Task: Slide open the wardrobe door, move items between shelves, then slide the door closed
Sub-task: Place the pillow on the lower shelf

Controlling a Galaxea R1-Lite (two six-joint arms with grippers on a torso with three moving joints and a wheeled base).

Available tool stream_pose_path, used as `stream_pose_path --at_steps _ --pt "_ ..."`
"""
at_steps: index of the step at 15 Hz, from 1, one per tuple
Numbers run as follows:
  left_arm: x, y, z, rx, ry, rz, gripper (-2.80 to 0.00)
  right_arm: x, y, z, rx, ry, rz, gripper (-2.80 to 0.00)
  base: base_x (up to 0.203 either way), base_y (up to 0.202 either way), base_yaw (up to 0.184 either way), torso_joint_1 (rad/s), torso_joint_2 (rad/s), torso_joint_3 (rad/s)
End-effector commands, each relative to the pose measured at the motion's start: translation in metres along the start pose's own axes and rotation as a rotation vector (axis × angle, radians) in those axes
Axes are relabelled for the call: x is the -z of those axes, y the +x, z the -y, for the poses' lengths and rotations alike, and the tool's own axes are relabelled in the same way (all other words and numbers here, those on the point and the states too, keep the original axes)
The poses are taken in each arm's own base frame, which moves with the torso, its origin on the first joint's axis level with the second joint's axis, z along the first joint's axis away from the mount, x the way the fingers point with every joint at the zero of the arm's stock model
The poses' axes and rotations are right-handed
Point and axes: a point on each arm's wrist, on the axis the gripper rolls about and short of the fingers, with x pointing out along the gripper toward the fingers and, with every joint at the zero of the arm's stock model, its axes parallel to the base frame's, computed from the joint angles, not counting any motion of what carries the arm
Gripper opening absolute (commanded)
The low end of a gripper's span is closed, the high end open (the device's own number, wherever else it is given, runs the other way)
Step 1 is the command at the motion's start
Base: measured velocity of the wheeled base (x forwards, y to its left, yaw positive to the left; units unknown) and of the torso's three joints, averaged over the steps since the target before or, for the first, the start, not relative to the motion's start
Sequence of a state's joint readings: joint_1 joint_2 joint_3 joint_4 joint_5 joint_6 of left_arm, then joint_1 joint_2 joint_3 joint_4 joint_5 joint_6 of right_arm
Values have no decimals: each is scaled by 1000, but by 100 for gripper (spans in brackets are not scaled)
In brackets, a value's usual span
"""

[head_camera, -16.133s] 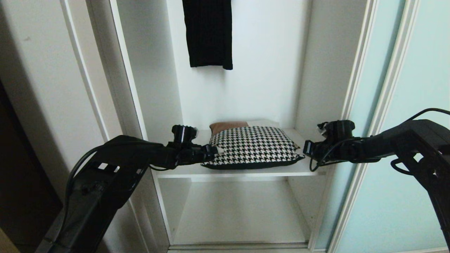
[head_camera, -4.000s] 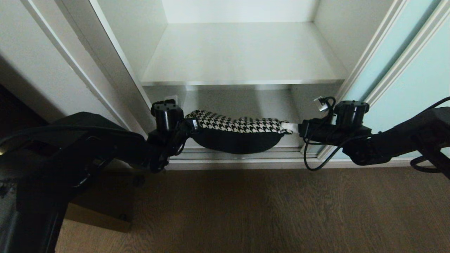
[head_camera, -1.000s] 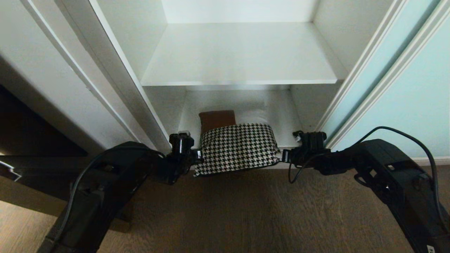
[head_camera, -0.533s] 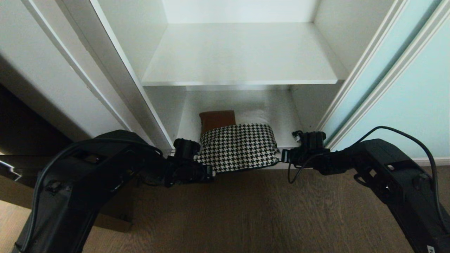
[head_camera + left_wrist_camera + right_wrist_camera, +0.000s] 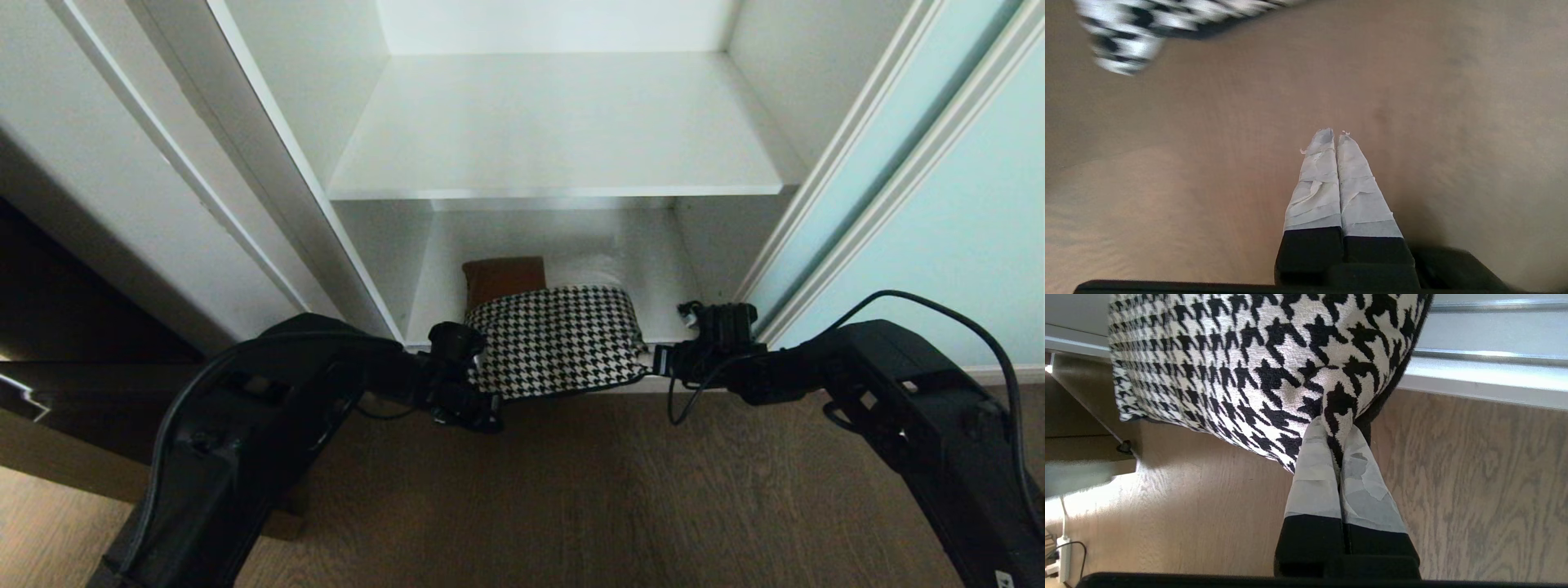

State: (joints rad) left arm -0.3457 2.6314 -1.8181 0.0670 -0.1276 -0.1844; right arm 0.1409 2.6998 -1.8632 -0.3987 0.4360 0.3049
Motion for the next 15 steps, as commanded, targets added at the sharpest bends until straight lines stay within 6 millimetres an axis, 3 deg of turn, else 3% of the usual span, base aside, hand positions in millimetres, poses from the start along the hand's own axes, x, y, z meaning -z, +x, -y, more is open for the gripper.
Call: stream_pose_path --at_steps 1,8,15 --pt "6 26 -4 -25 5 -34 -280 -3 -2 -2 -5 -2 6 -280 0 0 0 0 0 0" --pt "-11 41 -11 -178 71 262 -280 -4 -2 -3 -6 -2 9 -280 0 0 0 0 0 0" --pt "-10 45 -13 -187 79 300 -280 -5 -2 -3 -4 -4 11 -280 0 0 0 0 0 0"
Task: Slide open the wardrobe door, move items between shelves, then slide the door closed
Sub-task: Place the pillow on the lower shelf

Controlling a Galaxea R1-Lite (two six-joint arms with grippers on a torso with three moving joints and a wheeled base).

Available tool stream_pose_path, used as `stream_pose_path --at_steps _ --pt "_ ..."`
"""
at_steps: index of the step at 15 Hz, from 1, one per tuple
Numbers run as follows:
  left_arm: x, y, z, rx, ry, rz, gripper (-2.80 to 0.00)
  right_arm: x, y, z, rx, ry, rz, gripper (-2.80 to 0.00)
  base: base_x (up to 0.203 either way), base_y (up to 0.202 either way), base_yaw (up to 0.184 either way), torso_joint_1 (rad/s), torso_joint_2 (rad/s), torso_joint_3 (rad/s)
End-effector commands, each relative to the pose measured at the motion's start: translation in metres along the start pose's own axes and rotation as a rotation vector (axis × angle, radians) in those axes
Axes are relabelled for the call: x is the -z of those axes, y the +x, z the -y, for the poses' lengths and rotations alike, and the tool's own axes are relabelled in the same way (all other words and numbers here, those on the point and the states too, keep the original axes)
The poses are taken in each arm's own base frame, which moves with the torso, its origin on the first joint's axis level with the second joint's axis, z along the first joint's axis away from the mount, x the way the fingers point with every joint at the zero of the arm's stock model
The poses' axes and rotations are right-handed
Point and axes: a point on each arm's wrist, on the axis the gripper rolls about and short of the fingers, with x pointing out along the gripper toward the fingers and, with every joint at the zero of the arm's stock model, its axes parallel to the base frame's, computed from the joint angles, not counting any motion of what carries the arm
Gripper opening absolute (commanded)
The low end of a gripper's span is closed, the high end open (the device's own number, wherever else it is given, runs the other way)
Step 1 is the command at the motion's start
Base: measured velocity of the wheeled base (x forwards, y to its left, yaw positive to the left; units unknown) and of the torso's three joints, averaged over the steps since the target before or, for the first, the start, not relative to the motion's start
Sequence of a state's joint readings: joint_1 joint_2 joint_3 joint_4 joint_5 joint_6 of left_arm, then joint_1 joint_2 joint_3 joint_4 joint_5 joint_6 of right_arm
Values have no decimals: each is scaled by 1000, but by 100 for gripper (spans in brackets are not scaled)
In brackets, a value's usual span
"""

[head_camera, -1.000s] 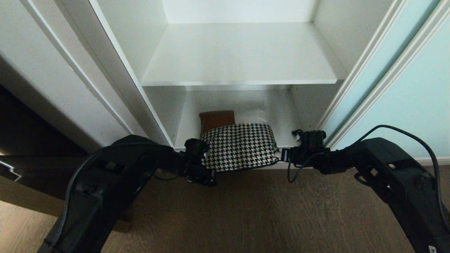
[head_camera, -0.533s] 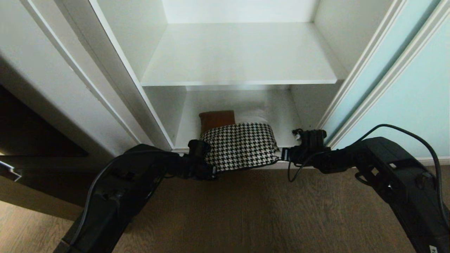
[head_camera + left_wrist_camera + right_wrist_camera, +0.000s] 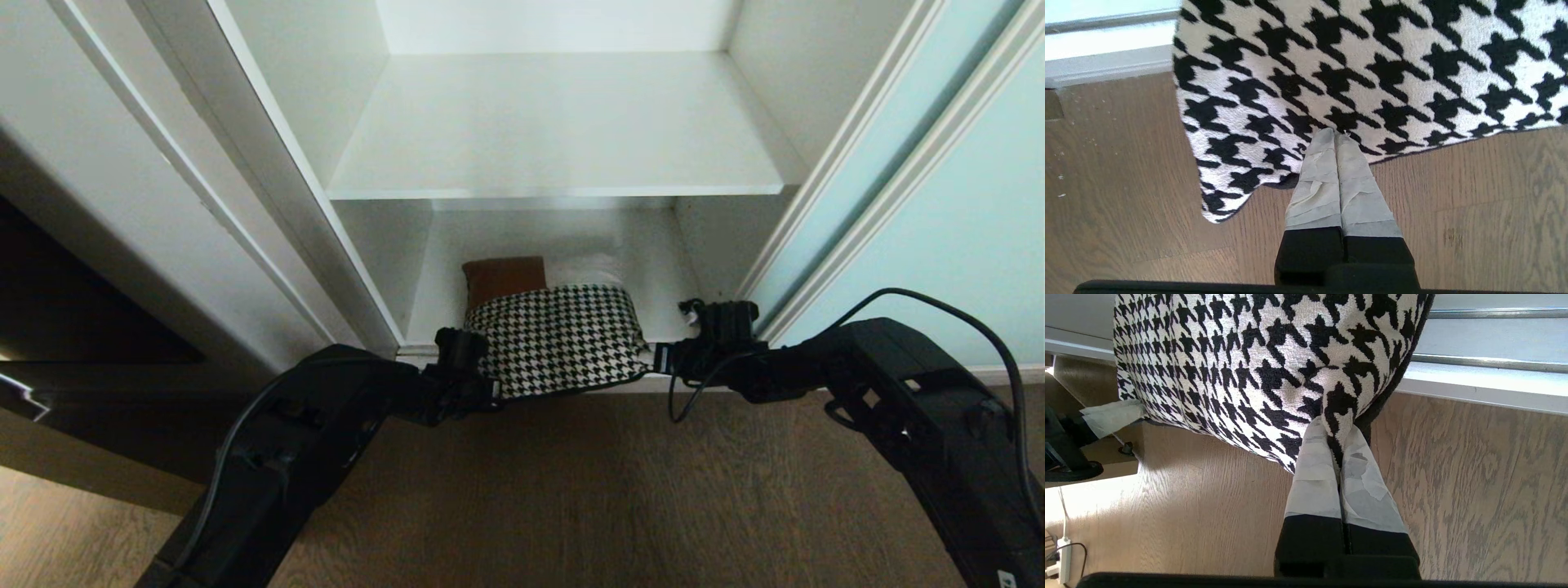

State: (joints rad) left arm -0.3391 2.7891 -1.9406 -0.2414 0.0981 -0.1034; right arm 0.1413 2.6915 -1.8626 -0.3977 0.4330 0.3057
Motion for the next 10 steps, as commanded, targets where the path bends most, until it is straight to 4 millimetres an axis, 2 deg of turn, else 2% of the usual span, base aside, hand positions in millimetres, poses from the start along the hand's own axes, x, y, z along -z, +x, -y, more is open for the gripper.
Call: stream_pose_path --at_steps 1,2,3,6,10 --pt "2 1 -1 0 -2 -2 -280 -2 0 -1 -5 -2 6 -280 0 0 0 0 0 0" --pt "1 1 -3 -3 -5 -2 -280 -3 0 -1 -5 -4 9 -280 0 0 0 0 0 0" --pt "2 2 -6 -8 -9 -2 -280 -2 1 0 -3 -3 7 0 0 0 0 0 0 0" --pt "12 12 -21 -38 4 12 -280 -1 1 0 -2 -6 8 0 0 0 0 0 0 0" --pt "5 11 -28 -45 -6 53 -280 2 3 2 0 -2 3 0 0 0 0 0 0 0"
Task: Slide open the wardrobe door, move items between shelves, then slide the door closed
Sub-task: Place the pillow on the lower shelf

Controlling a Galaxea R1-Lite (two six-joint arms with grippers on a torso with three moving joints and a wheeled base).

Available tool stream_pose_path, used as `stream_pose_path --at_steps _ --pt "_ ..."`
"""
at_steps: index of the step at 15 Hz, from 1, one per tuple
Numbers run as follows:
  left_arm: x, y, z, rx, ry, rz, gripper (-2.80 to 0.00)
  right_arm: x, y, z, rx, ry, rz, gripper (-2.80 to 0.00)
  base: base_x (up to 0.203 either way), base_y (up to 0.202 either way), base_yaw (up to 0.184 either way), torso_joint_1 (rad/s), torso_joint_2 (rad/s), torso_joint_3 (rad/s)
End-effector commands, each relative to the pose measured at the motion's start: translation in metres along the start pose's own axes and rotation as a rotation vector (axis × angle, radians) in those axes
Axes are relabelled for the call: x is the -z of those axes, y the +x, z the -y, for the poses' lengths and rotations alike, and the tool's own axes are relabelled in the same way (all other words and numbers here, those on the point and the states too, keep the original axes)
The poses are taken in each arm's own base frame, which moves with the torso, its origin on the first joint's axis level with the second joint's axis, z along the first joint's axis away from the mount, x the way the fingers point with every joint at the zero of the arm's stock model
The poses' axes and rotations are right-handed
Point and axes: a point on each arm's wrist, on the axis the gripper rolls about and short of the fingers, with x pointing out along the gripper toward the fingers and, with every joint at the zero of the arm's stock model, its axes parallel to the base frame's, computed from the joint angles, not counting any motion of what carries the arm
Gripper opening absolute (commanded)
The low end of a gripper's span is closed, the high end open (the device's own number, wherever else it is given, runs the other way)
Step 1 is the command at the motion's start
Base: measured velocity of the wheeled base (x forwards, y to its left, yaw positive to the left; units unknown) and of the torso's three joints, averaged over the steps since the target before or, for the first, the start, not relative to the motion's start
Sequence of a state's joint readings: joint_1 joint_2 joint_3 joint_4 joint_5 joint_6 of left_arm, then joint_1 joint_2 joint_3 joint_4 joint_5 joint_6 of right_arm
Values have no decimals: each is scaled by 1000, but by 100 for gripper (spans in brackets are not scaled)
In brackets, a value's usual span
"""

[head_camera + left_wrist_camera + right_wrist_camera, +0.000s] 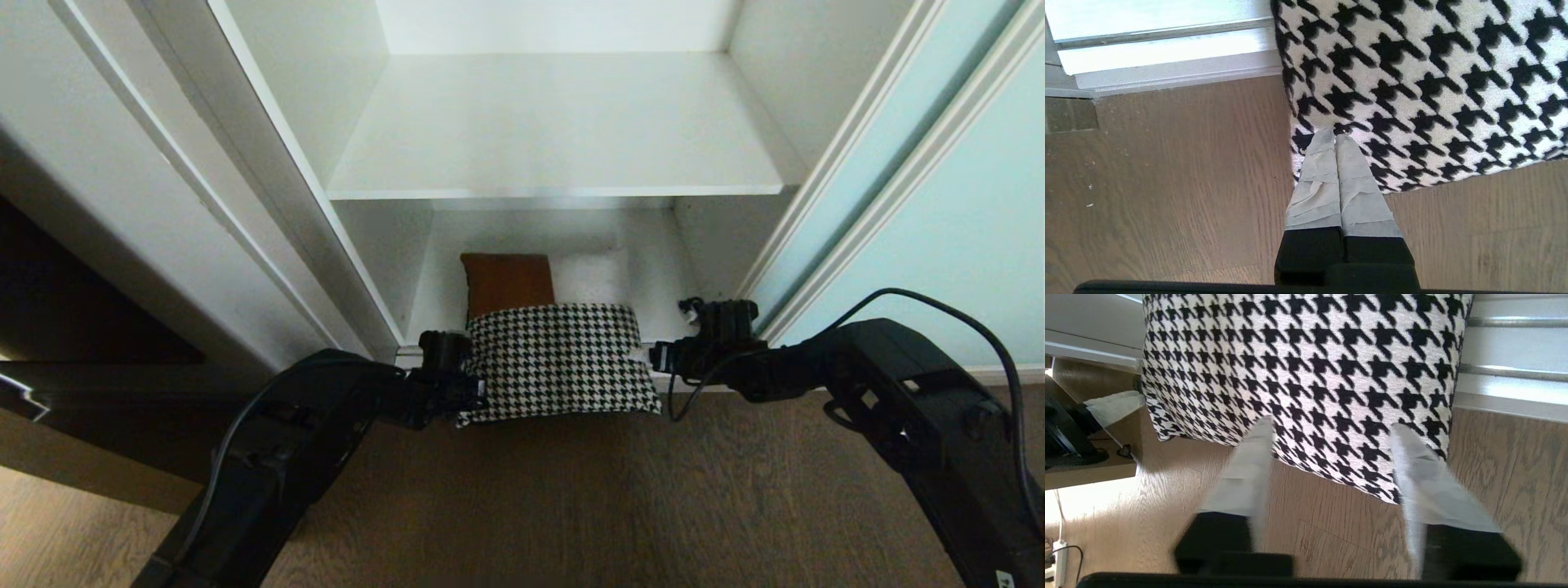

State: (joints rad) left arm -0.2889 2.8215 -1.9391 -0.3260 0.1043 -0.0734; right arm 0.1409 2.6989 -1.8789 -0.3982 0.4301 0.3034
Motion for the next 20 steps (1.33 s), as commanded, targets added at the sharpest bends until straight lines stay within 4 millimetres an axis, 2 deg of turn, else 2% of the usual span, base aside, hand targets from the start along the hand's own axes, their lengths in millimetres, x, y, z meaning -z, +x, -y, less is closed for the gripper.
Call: stream_pose_path --at_steps 1,4,9,10,14,18,20 --pt "2 1 -1 2 -1 -2 -280 4 2 2 -1 5 -7 0 0 0 0 0 0 0" --pt "3 2 -1 6 -4 -2 -280 5 -1 1 2 8 -17 0 0 0 0 0 0 0" --pt "-27 -15 -1 19 -119 80 -280 15 -3 -4 2 -19 -56 0 0 0 0 0 0 0" --pt "-27 -15 -1 19 -122 79 -280 17 -3 -5 1 -26 -66 -280 0 0 0 0 0 0" --pt "-18 -21 -1 60 -114 7 -280 25 0 -8 -4 -58 -88 -280 0 0 0 0 0 0" --pt "-13 -39 0 175 -108 -211 -280 47 11 -6 -7 -112 -142 -280 0 0 0 0 0 0" --pt "-14 -34 2 179 -106 -207 -280 54 16 -6 -4 -134 -153 -280 0 0 0 0 0 0"
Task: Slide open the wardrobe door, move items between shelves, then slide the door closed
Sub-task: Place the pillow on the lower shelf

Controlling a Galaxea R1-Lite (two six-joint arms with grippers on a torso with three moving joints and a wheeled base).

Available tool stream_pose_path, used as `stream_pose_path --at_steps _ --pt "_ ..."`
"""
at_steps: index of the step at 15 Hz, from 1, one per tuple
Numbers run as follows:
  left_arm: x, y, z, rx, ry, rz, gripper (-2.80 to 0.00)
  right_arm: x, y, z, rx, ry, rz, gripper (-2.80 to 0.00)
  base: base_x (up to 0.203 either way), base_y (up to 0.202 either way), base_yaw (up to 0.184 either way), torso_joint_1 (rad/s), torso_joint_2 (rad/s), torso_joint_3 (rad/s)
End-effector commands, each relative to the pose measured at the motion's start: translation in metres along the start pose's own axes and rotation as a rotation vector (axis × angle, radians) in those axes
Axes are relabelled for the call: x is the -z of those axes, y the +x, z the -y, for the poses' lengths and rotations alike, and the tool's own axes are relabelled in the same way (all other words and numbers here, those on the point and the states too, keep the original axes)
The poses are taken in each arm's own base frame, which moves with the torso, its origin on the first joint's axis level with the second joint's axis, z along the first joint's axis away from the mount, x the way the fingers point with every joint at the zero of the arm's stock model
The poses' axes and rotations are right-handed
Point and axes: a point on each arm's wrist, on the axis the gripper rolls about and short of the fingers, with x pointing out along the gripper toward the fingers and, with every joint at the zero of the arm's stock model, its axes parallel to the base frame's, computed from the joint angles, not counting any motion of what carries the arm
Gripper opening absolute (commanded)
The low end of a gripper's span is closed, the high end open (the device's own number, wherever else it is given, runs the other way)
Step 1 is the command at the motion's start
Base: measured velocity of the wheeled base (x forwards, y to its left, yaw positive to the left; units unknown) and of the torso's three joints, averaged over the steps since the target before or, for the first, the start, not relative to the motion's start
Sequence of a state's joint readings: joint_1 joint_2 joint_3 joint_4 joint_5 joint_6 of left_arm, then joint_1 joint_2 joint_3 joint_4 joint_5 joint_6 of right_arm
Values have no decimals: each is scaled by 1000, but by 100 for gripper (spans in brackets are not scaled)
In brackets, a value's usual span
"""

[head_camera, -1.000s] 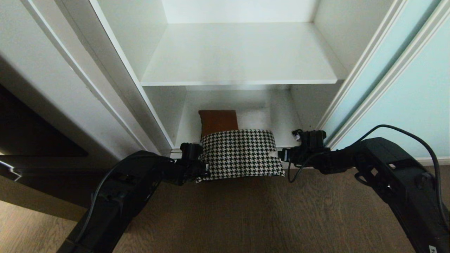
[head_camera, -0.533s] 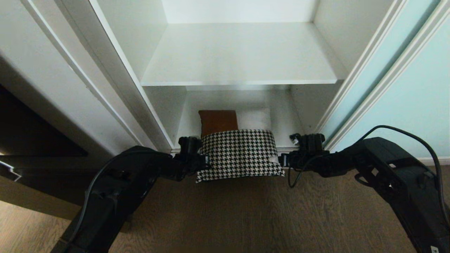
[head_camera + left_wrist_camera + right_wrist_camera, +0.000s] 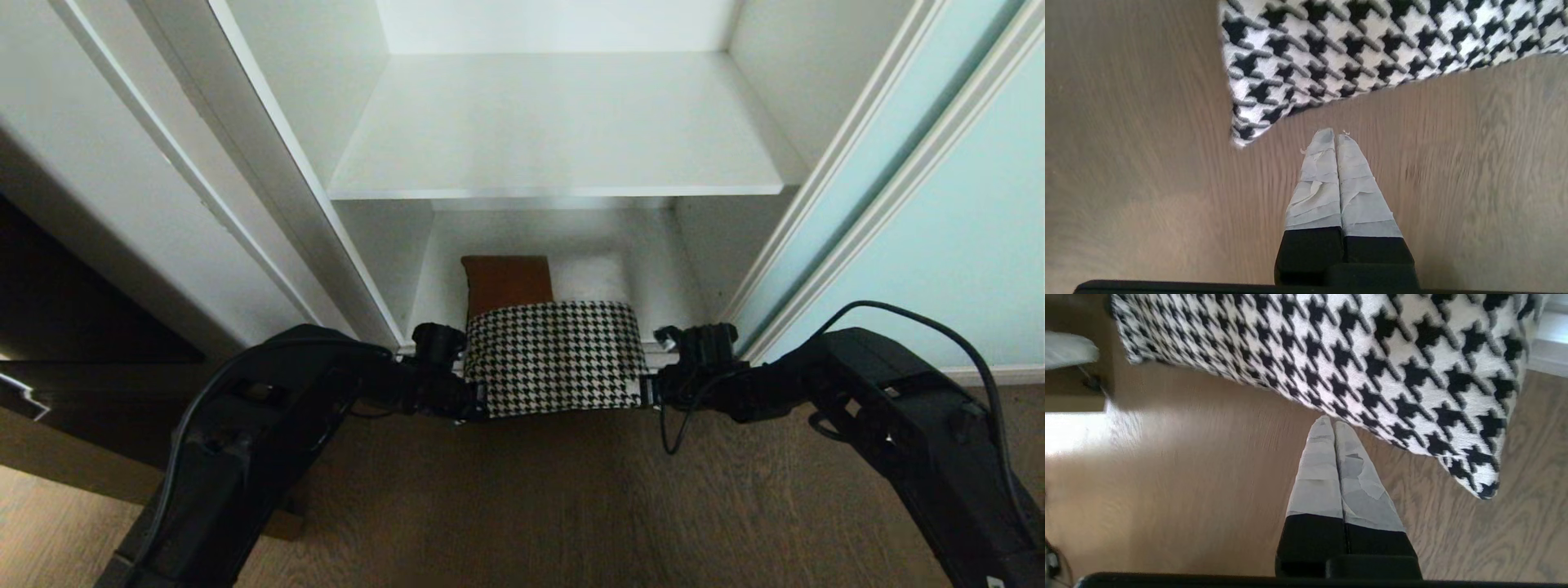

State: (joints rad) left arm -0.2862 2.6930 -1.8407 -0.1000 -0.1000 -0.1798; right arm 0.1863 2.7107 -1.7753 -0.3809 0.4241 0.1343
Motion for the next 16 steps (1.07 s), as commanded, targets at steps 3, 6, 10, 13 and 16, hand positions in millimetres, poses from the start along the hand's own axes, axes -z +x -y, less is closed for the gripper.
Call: stream_pose_path --at_steps 3,6,10,13,16 --pt "-2 12 2 1 30 14 -280 15 17 2 16 -14 -17 -280 0 0 0 0 0 0" --pt "2 18 0 -6 97 18 -280 14 22 4 35 -10 -23 -280 0 0 0 0 0 0" --pt "8 36 -4 -68 100 137 -280 13 28 10 63 -14 -4 -280 0 0 0 0 0 0" --pt "5 37 -4 -66 105 199 -280 12 28 10 70 -18 6 -280 0 0 0 0 0 0" --pt "4 39 -4 -62 106 232 -280 12 28 10 71 -19 11 -280 0 0 0 0 0 0"
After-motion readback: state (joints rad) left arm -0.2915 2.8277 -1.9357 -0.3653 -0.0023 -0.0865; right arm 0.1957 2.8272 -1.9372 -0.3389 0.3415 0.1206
